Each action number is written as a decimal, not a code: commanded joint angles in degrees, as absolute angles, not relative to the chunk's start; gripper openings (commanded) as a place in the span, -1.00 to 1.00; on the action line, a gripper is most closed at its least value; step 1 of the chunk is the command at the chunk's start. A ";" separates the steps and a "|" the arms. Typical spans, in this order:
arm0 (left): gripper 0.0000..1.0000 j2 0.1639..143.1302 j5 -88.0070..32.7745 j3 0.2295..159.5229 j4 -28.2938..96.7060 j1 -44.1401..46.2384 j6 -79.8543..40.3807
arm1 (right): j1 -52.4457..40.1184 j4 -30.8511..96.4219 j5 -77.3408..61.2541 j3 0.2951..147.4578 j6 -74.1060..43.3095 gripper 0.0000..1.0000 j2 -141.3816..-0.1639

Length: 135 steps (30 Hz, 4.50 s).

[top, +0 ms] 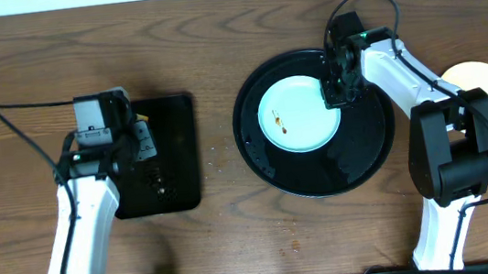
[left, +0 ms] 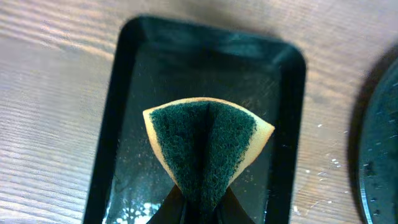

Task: Clean dirty plates on tray and stack at the side
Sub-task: 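Carry the sponge with the left gripper over to the light-blue plate, then scrub the light-blue plate's stained area with the left-gripper sponge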

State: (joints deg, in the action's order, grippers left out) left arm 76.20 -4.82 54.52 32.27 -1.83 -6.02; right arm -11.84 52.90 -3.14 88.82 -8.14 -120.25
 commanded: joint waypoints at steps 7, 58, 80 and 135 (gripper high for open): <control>-0.85 89.65 -5.76 71.09 42.44 -1.63 -5.82 | -12.21 47.42 4.25 84.05 -10.13 -0.98 -118.85; -0.85 116.03 -19.92 90.13 27.66 27.51 4.84 | -11.92 43.48 -1.37 80.55 -7.20 -0.98 -116.38; -0.85 122.17 -19.84 90.13 22.24 29.28 16.08 | -11.92 41.91 -1.34 80.51 -7.18 -0.82 -116.38; -0.85 129.71 -14.90 89.14 22.79 29.17 19.66 | -11.92 32.08 -1.34 75.02 -7.20 -0.98 -116.38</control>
